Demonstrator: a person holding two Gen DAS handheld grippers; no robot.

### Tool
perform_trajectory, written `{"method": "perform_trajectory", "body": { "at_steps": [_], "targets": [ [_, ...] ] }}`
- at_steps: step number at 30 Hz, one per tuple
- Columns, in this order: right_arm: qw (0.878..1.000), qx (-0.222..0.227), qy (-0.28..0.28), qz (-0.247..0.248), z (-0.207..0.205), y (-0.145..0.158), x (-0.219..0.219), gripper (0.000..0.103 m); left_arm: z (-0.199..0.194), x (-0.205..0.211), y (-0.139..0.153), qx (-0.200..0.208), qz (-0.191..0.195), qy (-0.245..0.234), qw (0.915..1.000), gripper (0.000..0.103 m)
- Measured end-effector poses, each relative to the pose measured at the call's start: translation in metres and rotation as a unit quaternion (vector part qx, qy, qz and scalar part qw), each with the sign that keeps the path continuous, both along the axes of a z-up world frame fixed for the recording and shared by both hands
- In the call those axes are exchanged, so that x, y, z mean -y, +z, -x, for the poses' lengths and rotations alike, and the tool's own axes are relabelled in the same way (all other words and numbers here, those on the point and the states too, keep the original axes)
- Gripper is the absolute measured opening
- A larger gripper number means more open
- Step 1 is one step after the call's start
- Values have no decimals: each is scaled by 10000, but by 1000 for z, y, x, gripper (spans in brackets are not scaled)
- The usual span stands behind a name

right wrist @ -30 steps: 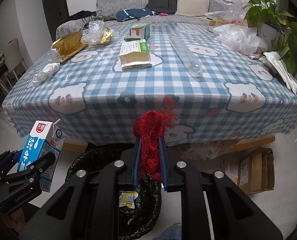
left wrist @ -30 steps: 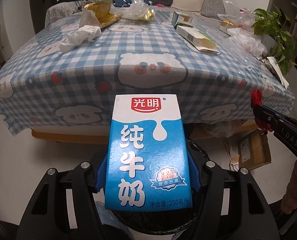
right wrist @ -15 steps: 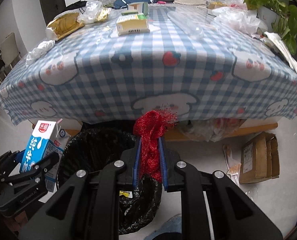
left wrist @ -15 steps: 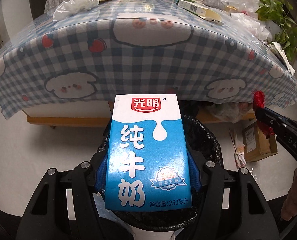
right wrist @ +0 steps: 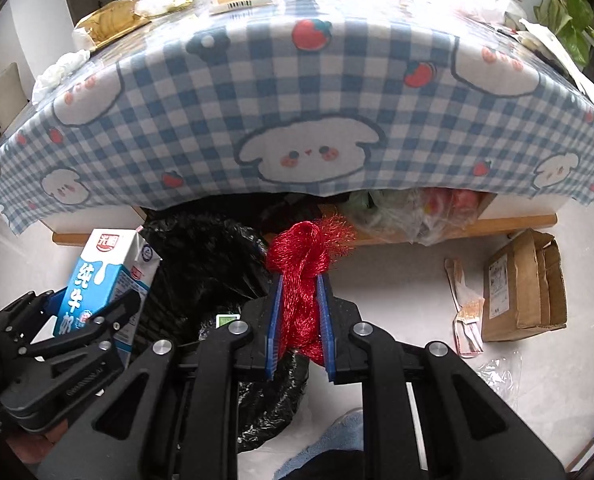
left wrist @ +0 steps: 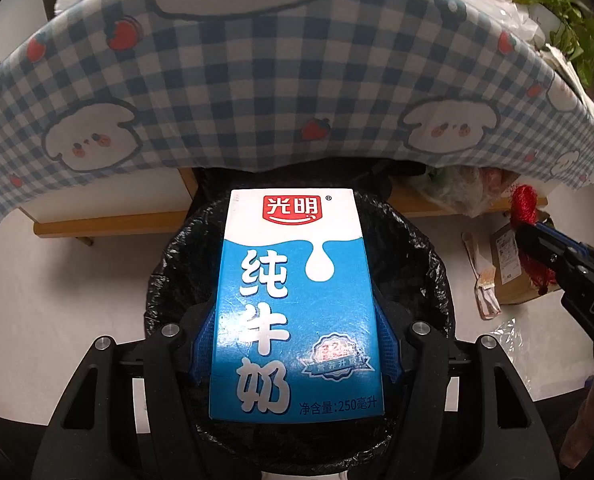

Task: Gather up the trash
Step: 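Carry the milk carton and red mesh net down over the trash bin, then open the left tool to drop the milk carton into the bin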

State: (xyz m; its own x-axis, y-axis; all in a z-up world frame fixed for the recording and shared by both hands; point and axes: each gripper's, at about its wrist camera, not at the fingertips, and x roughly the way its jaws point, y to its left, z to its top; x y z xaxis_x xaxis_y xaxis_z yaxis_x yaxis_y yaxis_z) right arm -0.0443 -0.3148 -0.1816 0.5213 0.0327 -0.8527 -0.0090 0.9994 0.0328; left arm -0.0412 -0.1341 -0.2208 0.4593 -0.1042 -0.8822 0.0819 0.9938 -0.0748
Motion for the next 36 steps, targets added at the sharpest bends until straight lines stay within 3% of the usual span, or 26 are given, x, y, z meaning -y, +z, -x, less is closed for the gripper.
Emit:
{"method": "perform_trajectory", "body": {
  "at_steps": [5, 12, 15, 36],
  "targets": [
    [10000, -31, -42, 21, 0, -3, 4, 16, -2, 3, -3, -6, -11, -67, 10000, 63],
    [10000, -51, 13, 38, -2, -4, -4, 16, 2, -9, 1, 66, -78, 46, 9999, 90],
    [10000, -17, 71, 15, -3, -2, -11, 16, 3, -17, 3, 86, -59, 71, 9999, 97],
    [9989, -42, 471, -79, -3, -6, -78, 16, 20, -82, 26, 312, 97, 256, 9991, 97]
  ]
}}
